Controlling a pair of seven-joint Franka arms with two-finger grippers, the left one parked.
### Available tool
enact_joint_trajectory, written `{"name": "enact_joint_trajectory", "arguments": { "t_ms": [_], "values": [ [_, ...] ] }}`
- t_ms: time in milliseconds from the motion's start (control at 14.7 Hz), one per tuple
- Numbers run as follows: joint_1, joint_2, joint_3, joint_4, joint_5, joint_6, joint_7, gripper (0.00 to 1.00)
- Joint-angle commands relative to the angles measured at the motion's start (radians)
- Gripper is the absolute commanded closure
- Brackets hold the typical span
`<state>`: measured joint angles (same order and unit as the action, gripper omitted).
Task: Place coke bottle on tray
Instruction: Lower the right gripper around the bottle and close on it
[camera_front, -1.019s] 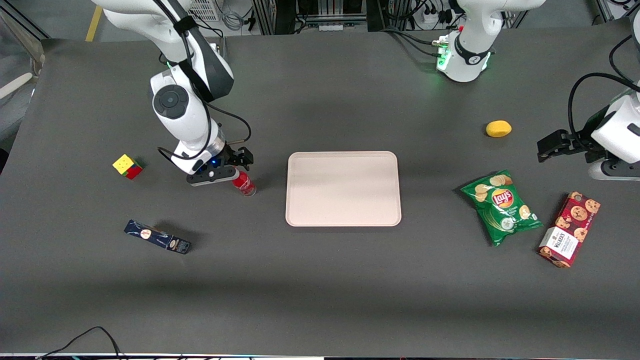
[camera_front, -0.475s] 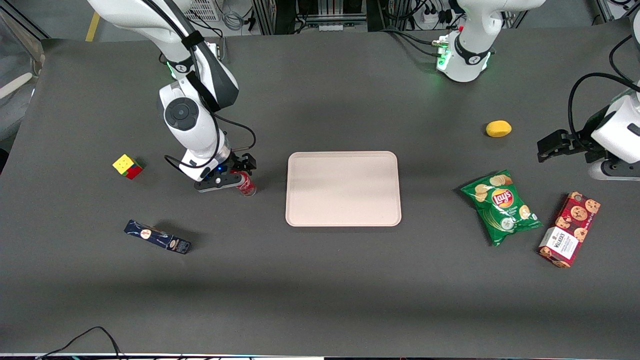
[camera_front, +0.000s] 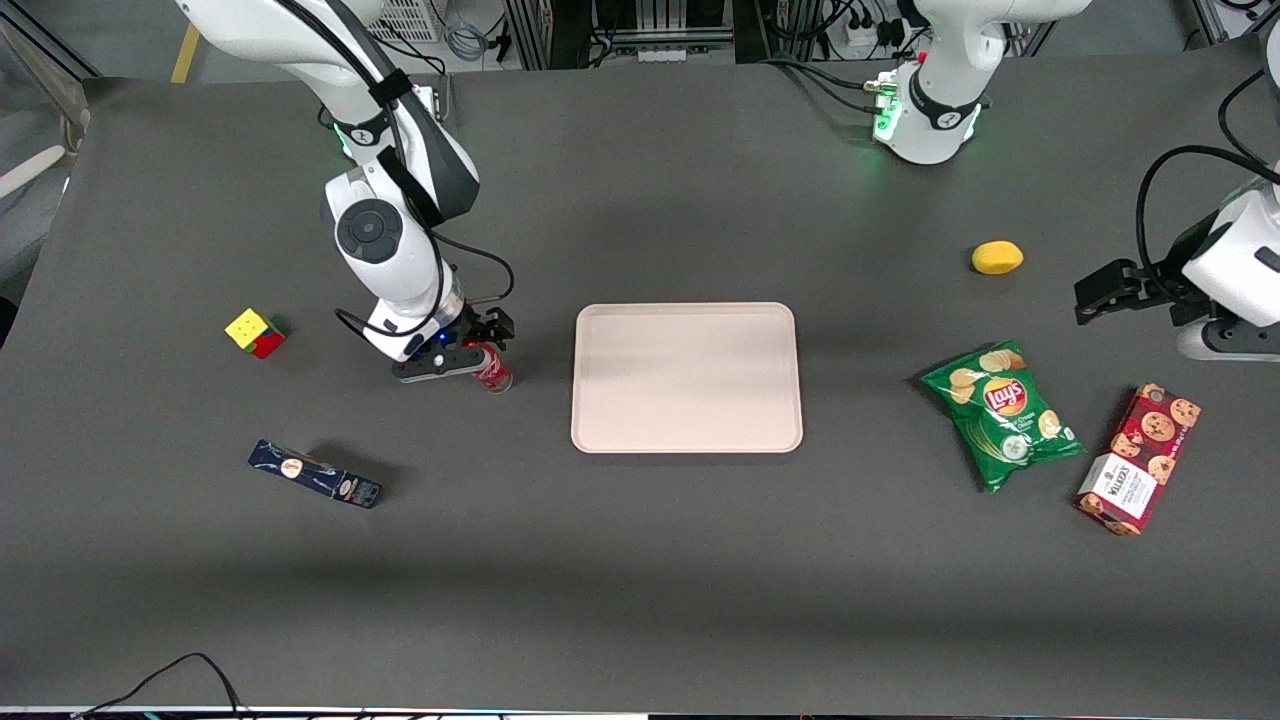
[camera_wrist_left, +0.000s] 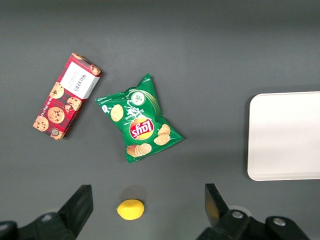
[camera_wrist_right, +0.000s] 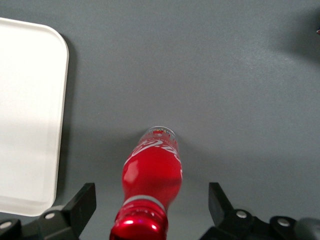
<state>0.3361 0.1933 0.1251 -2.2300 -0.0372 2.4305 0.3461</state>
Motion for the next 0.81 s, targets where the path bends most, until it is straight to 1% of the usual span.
{"name": "enact_joint_trajectory", "arguments": {
  "t_ms": [0, 136, 204, 272, 543, 611, 679, 747],
  "values": [
    [0.011, -0.012, 0.001, -0.020, -0.020, 0.018, 0.037, 0.00],
    [0.011, -0.011, 0.001, -0.020, -0.020, 0.018, 0.037, 0.00],
    [0.011, -0.011, 0.001, -0.020, -0.020, 0.018, 0.037, 0.09],
    [0.011, -0.011, 0.001, -0.020, -0.020, 0.018, 0.037, 0.21],
    [0.011, -0.012, 0.008, -0.017, -0.020, 0.013, 0.039, 0.78],
    [0.011, -0.014, 0.010, -0.017, -0.020, 0.012, 0.039, 0.90],
    [0.011, -0.014, 0.013, -0.017, -0.020, 0.012, 0.040, 1.00],
    [0.011, -0.017, 0.015, -0.017, -0.020, 0.010, 0.040, 1.00]
  ]
}}
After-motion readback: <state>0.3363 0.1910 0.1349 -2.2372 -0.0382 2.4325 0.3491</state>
